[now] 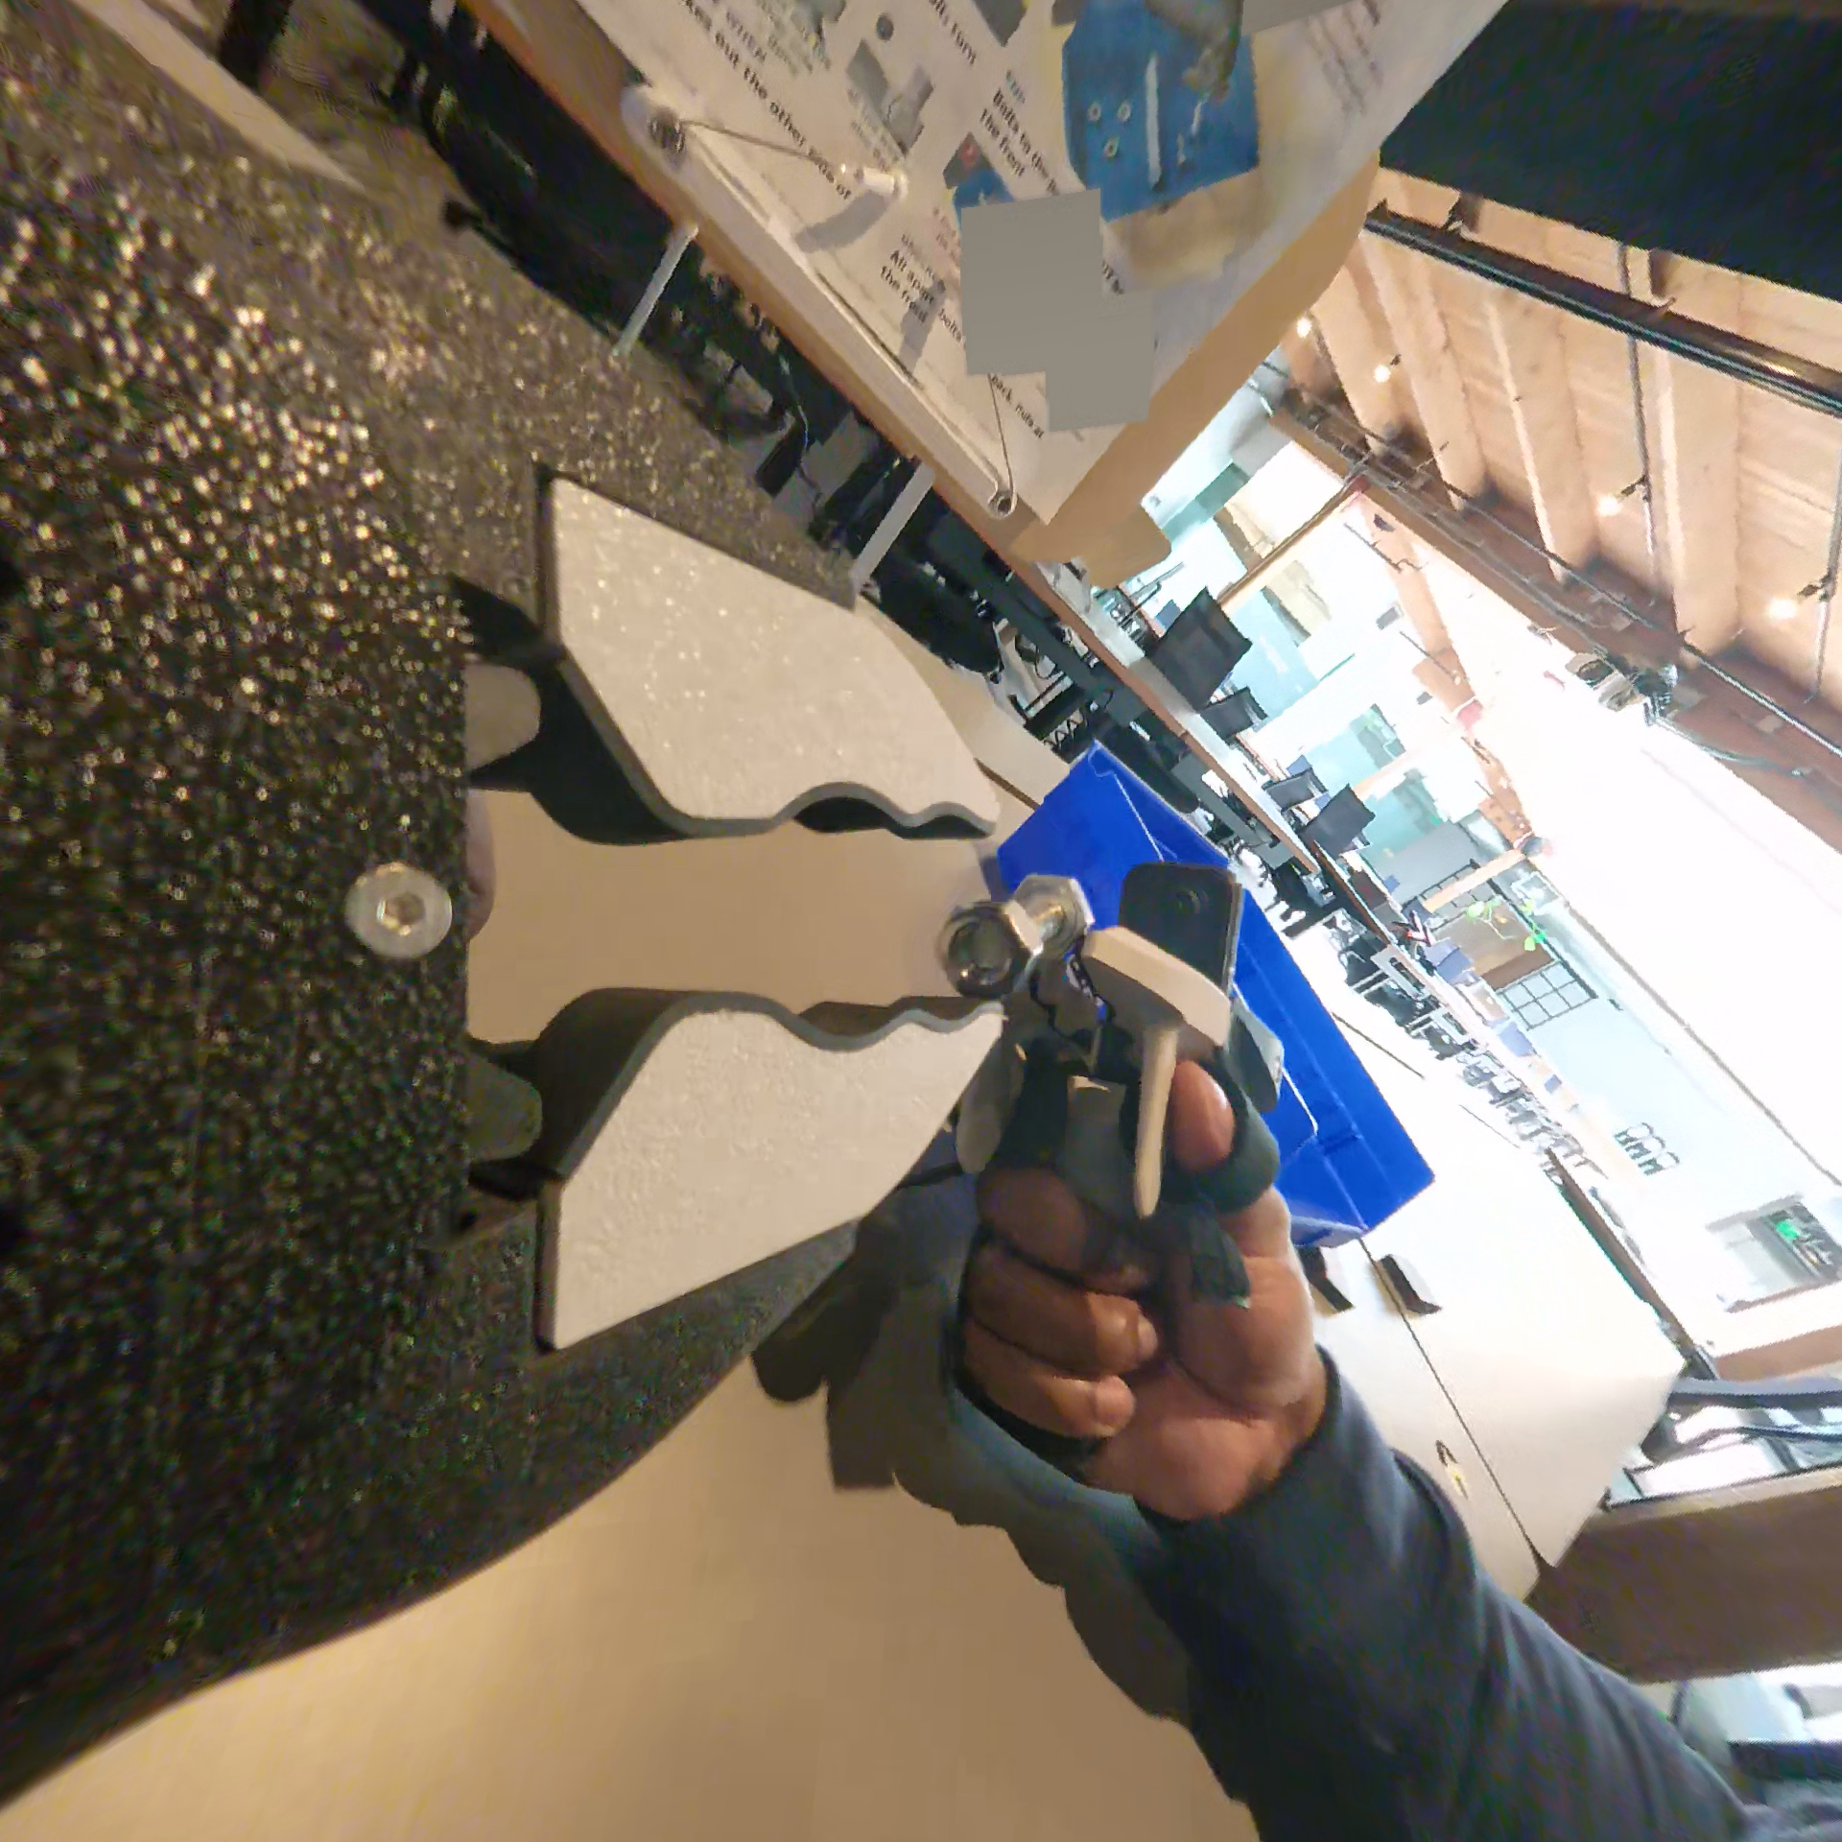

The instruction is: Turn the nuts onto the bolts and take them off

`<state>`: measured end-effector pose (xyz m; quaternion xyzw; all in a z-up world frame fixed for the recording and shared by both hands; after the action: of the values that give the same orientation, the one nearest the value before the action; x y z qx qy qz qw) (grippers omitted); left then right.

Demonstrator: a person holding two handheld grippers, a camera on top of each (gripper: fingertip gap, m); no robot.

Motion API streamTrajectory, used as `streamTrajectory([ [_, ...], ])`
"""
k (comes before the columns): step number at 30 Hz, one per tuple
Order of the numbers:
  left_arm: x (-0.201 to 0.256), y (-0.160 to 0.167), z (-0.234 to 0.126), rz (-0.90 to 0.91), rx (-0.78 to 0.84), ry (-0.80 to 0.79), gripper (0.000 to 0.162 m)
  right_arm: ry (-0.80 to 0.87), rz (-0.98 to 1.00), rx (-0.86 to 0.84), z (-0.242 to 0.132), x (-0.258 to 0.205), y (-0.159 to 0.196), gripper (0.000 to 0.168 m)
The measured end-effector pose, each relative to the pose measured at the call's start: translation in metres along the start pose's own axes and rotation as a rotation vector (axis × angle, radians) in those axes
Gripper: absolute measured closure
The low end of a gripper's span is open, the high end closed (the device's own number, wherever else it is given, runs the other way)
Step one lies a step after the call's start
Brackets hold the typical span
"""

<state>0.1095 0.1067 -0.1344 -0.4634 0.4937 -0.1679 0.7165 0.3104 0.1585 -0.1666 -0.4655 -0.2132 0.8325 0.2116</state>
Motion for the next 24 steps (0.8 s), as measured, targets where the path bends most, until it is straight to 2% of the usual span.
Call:
streamTrajectory([
  [4, 0.0001, 0.0018, 0.0024, -0.073, -0.022, 0.036, 0.144, 0.009, -0.021, 0.004, -0.0005, -0.0015, -0.0009, 0.155],
  [24, -0.0083, 0.0031, -0.001, -0.29, 0.023, 0.143, 0.145, -0.035, -0.02, -0.015, 0.0049, -0.0014, 0.003, 0.154],
])
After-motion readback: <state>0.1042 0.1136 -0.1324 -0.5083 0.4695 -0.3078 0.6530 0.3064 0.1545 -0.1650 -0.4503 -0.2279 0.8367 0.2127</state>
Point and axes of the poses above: each gripper's, where its closed fingertips meet, z out along the fingers, y out of its underside, x = y × z across the jaws, the point moved 10 cm from there along -z, back along the fingers, and after that the axes turned 8 degrees about -y, right-handed, at the moved point
